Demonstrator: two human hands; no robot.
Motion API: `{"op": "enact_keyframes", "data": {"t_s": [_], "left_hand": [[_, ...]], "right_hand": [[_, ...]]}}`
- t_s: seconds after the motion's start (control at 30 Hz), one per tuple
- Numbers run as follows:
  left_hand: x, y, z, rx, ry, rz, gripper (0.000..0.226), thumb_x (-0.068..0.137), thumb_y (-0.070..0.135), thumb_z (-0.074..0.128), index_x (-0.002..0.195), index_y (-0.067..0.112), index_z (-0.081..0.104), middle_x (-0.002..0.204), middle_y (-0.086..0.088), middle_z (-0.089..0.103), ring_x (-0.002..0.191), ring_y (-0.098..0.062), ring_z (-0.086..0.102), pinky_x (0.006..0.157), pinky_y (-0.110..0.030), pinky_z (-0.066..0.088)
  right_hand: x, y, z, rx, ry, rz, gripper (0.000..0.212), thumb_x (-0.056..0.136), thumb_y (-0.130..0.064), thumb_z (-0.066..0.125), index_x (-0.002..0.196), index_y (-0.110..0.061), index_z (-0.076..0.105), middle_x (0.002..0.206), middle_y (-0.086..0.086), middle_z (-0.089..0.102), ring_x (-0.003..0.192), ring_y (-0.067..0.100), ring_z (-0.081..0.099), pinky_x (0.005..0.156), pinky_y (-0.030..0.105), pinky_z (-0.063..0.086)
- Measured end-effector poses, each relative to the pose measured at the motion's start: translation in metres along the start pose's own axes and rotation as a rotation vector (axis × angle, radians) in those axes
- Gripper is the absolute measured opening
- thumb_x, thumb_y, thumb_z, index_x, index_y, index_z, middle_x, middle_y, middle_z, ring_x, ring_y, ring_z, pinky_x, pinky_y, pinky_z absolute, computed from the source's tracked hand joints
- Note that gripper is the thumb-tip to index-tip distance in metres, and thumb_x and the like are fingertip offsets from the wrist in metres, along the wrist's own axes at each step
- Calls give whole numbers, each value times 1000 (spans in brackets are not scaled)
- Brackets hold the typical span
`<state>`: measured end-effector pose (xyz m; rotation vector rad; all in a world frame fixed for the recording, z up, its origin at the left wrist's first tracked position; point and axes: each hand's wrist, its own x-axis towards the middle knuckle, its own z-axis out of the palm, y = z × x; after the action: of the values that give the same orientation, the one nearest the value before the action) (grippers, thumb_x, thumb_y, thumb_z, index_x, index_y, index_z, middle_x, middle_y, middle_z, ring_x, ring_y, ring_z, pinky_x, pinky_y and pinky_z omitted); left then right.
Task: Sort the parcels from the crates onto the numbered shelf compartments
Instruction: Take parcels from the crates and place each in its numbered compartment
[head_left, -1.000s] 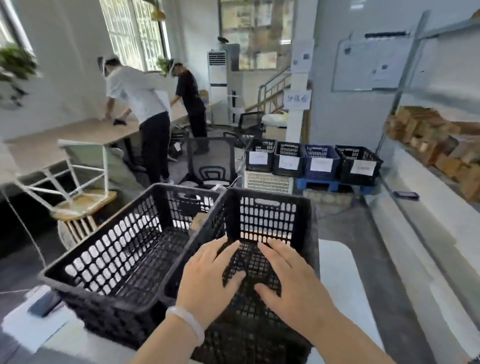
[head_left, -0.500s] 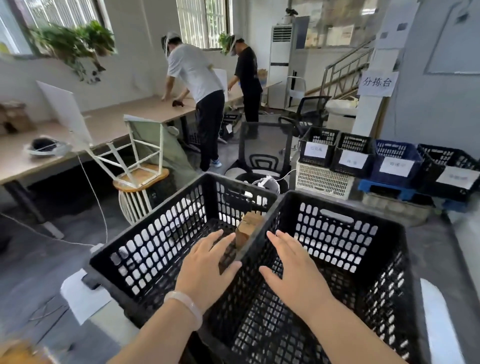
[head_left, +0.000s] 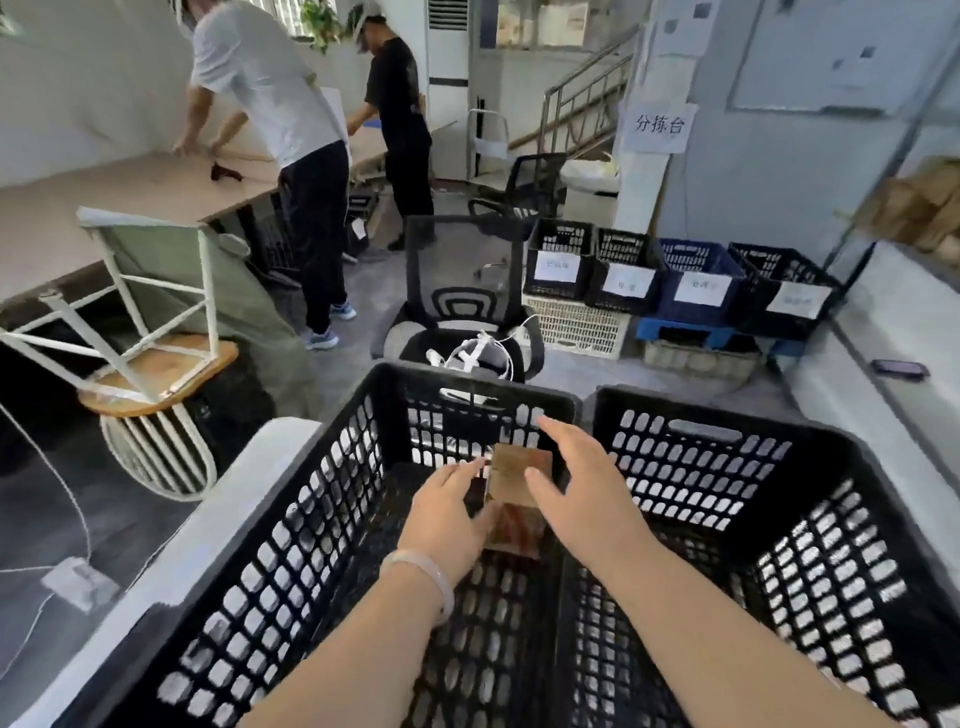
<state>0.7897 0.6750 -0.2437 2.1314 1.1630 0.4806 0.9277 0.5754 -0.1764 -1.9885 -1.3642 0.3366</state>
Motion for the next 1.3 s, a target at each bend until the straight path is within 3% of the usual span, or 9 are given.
{"op": "enact_keyframes", "data": {"t_s": [0.17,0.3,0.43,0.6,0.8,0.9,1.0,1.13,1.3], "left_hand": [[44,-28,15,-62,-133,-46,57,94,35,62,147,23,45,149,0,45,138,-16,40,113,-24,27],[68,-38,28,-121,-237,-79,58,96,29,59,150,20,39,153,-2,39,142,-17,35,117,-28,26],[83,-42,45,-232,-328,-139,58,95,30,56,149,28,38,148,1,41,140,-17,38,119,-34,28],[98,-77,86,-361,-413,-184,57,89,27,57,143,39,43,140,3,54,120,-11,58,102,-38,51],[82,-72,60,-488,-278,-315,49,98,17,55,145,27,44,130,4,60,113,-12,59,92,-24,46],[72,-75,42,-470,-219,-355,59,98,28,57,152,24,34,145,-5,48,124,-18,52,98,-26,40],[62,-74,19,-493,-176,-321,55,98,40,56,149,29,38,142,-3,44,116,-14,49,97,-24,36],[39,-63,-9,-627,-86,-318,68,71,72,56,129,37,54,126,2,59,108,-12,61,101,-37,49],[-2,-37,-37,-753,26,-272,15,96,41,58,108,33,54,110,2,64,102,-12,63,91,-32,51]], "right_hand": [[48,-9,48,446,8,478,53,96,-26,53,147,-27,35,147,-5,41,129,11,43,101,27,36],[74,8,77,350,68,701,56,96,-26,51,149,-24,32,148,3,40,106,16,51,79,24,42],[91,22,102,304,79,844,65,91,-30,53,150,-21,28,148,8,39,127,27,46,105,38,41],[102,32,122,248,20,976,74,93,-37,53,154,-23,13,151,10,30,135,32,36,110,41,34],[104,38,127,241,119,1022,71,88,-32,50,151,-20,21,147,13,37,131,35,38,108,44,35],[96,30,122,403,103,1030,59,92,-30,48,145,-9,33,143,15,43,126,35,44,103,41,38],[78,13,115,489,60,902,30,90,-36,51,115,-23,60,130,7,55,109,25,53,93,37,43],[46,-16,100,629,80,759,37,90,-51,52,122,-32,51,122,-5,52,103,13,50,86,33,42],[4,-37,70,662,61,580,19,93,-46,52,106,-32,54,113,-10,58,104,7,53,95,35,46]]}}
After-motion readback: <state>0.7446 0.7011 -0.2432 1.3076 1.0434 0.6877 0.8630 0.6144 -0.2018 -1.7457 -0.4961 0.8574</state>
